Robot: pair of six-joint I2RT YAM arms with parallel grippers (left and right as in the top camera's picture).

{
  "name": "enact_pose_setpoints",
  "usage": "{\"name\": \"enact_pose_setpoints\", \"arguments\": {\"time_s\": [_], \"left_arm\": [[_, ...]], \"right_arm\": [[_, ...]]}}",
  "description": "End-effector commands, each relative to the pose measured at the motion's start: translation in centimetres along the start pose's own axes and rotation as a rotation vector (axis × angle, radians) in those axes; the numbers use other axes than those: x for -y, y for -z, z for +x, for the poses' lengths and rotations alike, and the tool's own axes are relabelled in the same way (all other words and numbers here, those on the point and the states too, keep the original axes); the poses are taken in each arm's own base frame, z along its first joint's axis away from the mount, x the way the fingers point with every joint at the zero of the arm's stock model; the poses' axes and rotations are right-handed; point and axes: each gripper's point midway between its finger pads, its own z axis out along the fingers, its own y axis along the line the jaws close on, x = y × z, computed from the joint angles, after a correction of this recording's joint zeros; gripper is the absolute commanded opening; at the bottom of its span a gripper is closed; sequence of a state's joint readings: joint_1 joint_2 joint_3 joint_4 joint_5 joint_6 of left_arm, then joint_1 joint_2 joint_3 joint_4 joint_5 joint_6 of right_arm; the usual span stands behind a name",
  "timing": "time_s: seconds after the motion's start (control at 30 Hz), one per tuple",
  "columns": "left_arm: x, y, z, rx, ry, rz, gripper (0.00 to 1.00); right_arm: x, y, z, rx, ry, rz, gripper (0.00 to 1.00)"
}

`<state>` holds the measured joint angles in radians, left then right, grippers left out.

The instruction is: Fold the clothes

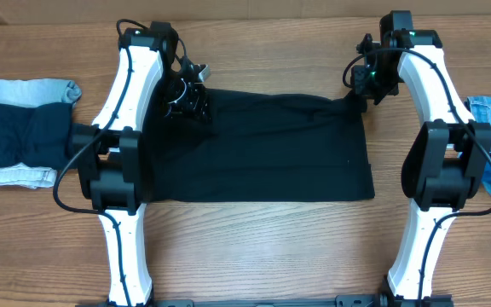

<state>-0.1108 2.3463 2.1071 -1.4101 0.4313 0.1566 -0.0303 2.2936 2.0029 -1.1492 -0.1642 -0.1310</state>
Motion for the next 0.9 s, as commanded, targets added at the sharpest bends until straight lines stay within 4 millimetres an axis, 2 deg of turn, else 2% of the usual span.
{"name": "enact_pose_setpoints", "arguments": {"time_s": [0.0,0.03,0.13,0.2,0.3,0.37,0.43,0.5,0.63,0.73,0.87], "left_arm": [[0.6,0.8,-0.2,0.023,-0.003,0.008,0.46],[0.6,0.8,-0.2,0.023,-0.003,0.008,0.47],[0.5,0.8,-0.2,0.026,-0.004,0.007,0.48],[0.6,0.8,-0.1,0.022,-0.002,0.008,0.49],[0.6,0.8,0.1,0.012,0.003,0.009,0.5],[0.6,0.8,0.3,0.006,0.006,0.01,0.5],[0.6,0.8,0.3,0.006,0.018,0.01,0.52],[0.6,0.8,0.2,0.007,0.051,0.011,0.53],[0.6,0.8,0.2,0.009,0.076,0.011,0.54],[0.7,0.8,0.2,0.008,0.085,0.014,0.54],[0.7,0.8,0.2,0.006,0.088,0.014,0.54]], "right_arm": [[0.5,2.3,0.1,0.009,0.006,0.059,0.12],[0.4,2.3,1.5,-0.044,-0.011,0.056,0.14],[0.3,2.4,2.8,-0.1,-0.033,0.054,0.52],[0.7,2.4,2.6,-0.087,-0.054,0.056,0.57],[1.2,2.5,0.6,-0.003,-0.051,0.049,0.68],[0.5,2.4,-0.6,0.046,-0.043,0.008,0.68],[0.0,2.4,-0.6,0.042,-0.043,-0.019,0.58],[0.0,2.3,0.5,-0.001,-0.064,-0.021,0.41],[-0.2,2.4,2.1,-0.069,-0.16,-0.021,0.25],[0.0,2.3,1.1,-0.027,-0.152,-0.019,0.13],[0.0,2.7,-0.4,0.033,-0.14,-0.017,0.04]]}}
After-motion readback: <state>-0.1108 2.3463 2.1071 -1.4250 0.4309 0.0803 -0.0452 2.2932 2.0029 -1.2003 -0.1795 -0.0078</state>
